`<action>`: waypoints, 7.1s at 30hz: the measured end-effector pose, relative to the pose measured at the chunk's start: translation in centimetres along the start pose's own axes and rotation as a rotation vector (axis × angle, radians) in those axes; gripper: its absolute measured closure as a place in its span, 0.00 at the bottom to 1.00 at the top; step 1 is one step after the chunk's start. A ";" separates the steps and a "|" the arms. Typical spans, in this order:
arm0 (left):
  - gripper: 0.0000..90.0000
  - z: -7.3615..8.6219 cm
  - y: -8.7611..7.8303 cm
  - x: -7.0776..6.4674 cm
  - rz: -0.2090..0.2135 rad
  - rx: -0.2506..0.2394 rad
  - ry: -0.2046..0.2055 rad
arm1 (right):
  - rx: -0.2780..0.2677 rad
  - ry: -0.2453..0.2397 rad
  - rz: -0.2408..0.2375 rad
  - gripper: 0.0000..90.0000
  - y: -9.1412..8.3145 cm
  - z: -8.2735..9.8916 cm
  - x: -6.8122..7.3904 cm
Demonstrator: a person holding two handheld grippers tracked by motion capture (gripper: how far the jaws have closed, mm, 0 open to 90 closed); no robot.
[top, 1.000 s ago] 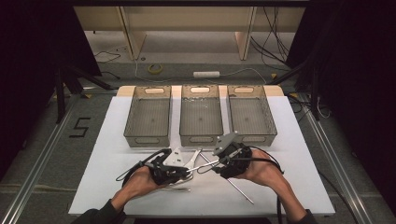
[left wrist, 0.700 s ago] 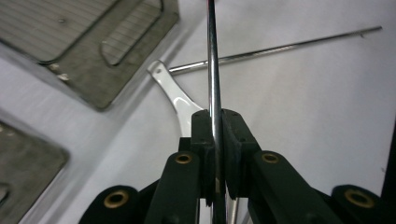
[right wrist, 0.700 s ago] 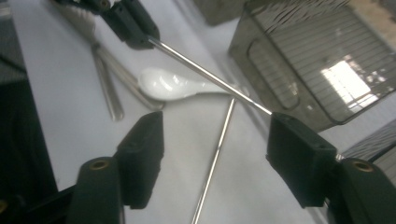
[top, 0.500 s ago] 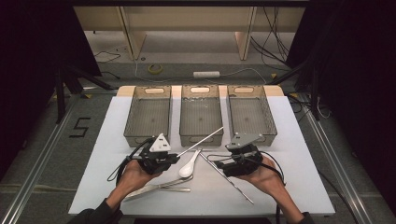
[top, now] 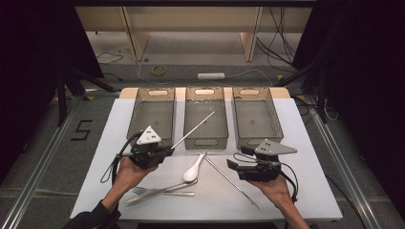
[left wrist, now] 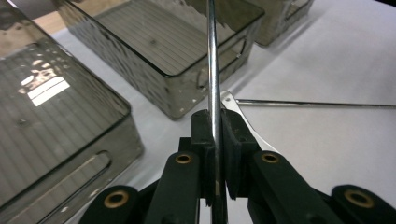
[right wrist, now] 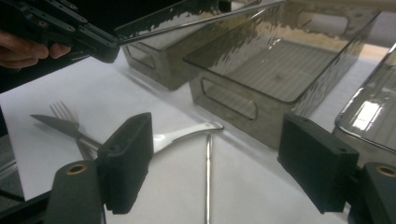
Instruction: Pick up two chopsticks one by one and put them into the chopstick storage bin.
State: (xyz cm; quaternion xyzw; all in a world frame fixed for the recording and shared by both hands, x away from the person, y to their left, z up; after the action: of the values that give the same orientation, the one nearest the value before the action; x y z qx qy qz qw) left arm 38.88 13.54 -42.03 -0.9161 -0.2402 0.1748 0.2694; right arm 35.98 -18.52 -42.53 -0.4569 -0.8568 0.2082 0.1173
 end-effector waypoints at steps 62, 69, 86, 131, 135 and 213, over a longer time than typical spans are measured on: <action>0.72 0.5 -1.0 14.3 -0.347 -0.022 -0.398 | 0.055 -0.038 -0.041 0.29 -0.1 1.8 1.1; 0.50 0.0 -1.7 13.7 -0.332 -0.052 -0.393 | 0.056 -0.039 -0.041 0.29 -0.2 1.8 1.0; 0.23 -0.7 -2.2 7.9 -0.154 -0.153 -0.278 | 0.174 -0.216 0.008 0.31 -0.1 1.3 1.3; 0.18 1.5 -1.8 -1.3 0.012 -0.201 -0.088 | 0.750 -0.553 -0.024 0.73 6.9 2.5 2.3; 0.18 1.5 -1.8 -1.3 0.014 -0.200 -0.084 | 0.770 -0.543 -0.034 0.76 7.0 2.6 2.4; 0.27 2.5 4.4 -5.9 0.222 0.146 0.174 | 0.682 -0.804 -0.205 0.96 3.3 -1.4 7.1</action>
State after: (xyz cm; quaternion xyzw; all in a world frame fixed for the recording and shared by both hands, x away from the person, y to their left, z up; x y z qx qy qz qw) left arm 34.46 8.16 -45.40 -0.9266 -0.0997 0.1408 0.3342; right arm 35.00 -10.62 -42.78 -0.1910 -0.7583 0.6206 -0.0583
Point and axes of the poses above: each handheld gripper's, and its own axes: y roughly forward along the jaws, z roughly out of its underside, x roughly to its left, the point moved 3 cm from there along y, roughly forward along the jaws, and after that the axes turned 14 degrees about z, right-handed, at the moved point
